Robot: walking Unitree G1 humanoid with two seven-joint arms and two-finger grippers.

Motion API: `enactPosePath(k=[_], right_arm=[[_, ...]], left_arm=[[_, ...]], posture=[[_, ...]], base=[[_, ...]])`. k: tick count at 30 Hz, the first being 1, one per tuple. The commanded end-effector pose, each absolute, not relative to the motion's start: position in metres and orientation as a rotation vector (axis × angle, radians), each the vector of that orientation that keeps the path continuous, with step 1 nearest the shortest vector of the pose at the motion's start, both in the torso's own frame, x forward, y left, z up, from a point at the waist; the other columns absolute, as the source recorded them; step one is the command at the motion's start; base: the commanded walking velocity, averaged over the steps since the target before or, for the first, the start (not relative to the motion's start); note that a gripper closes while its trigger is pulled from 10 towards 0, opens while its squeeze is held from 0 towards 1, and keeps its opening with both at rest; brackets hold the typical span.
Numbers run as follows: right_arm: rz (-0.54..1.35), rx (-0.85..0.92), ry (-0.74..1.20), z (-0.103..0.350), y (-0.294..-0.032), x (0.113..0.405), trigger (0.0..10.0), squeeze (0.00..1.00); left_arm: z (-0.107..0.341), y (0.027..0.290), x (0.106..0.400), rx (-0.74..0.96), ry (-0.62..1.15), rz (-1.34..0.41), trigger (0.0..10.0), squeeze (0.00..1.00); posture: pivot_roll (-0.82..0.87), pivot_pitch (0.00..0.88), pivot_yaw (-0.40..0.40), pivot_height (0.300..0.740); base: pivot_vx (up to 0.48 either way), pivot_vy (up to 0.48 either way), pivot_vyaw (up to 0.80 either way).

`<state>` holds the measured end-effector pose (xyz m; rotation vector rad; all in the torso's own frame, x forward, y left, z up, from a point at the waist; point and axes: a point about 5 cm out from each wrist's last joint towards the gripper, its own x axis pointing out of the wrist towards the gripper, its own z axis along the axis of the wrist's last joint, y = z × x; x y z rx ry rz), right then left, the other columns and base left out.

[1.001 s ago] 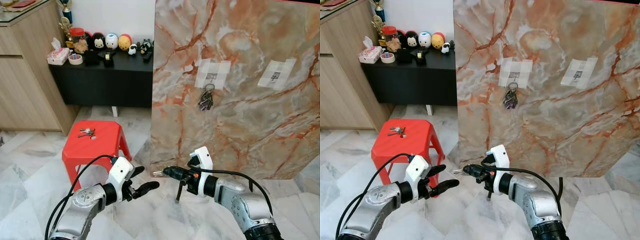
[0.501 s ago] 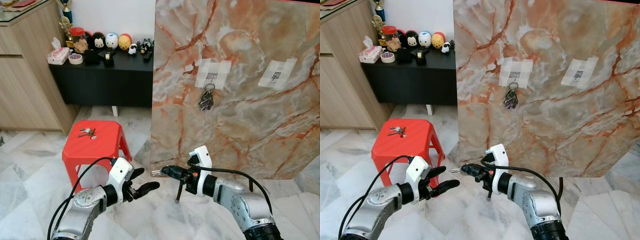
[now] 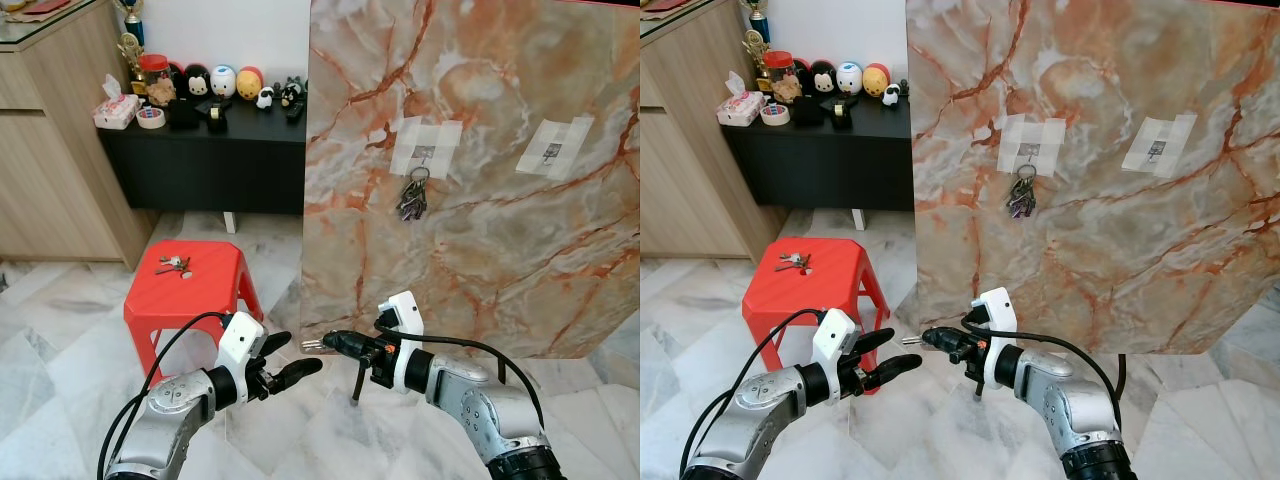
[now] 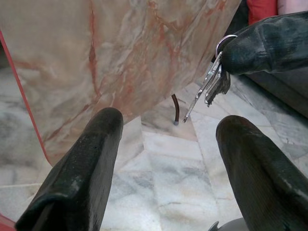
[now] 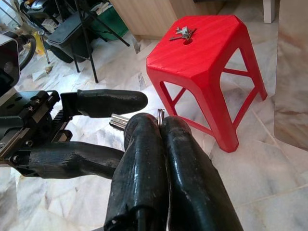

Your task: Hang keys on a hook

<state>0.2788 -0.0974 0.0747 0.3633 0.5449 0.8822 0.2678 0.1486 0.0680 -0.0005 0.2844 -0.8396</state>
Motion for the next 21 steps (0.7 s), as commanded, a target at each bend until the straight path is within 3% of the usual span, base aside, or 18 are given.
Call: enactPosePath(k=[1, 17, 18, 19, 20, 21], right_arm=[[0.88, 0.363, 0.527, 0.0797, -0.0978, 0.2818, 10.0, 0.0], [0.879, 0.374, 0.531, 0.0797, -0.097, 0.2816, 10.0, 0.0], [0.879, 0.374, 0.531, 0.0798, -0.0969, 0.2817, 10.0, 0.0], [0.879, 0.374, 0.53, 0.0798, -0.0968, 0.2817, 10.0, 0.0], [0.878, 0.374, 0.53, 0.0799, -0.0967, 0.2817, 10.0, 0.0], [0.879, 0.375, 0.53, 0.08, -0.0965, 0.2817, 10.0, 0.0]], left_arm=[[0.0699, 0.1468, 0.2677, -0.018, 0.283, -0.856, 10.0, 0.0], [0.0707, 0.1389, 0.2688, -0.053, 0.27, -0.868, 10.0, 0.0], [0.0706, 0.1389, 0.2688, -0.053, 0.269, -0.868, 5.9, 0.0], [0.0706, 0.139, 0.2688, -0.053, 0.269, -0.868, 4.0, 0.0], [0.0706, 0.1391, 0.2687, -0.053, 0.269, -0.868, 4.0, 0.0], [0.0706, 0.1393, 0.2687, -0.057, 0.268, -0.867, 0.0, 0.0]], posture=[[0.01, 0.062, -0.083, 0.737], [0.01, 0.064, -0.083, 0.737], [0.01, 0.064, -0.083, 0.737], [0.01, 0.065, -0.082, 0.737], [0.01, 0.065, -0.082, 0.737], [0.01, 0.065, -0.082, 0.737]], base=[[0.0, 0.0, 0.0], [0.0, 0.0, 0.0], [0.0, 0.0, 0.0], [0.0, 0.0, 0.0], [0.0, 0.0, 0.0], [0.0, 0.0, 0.0]])
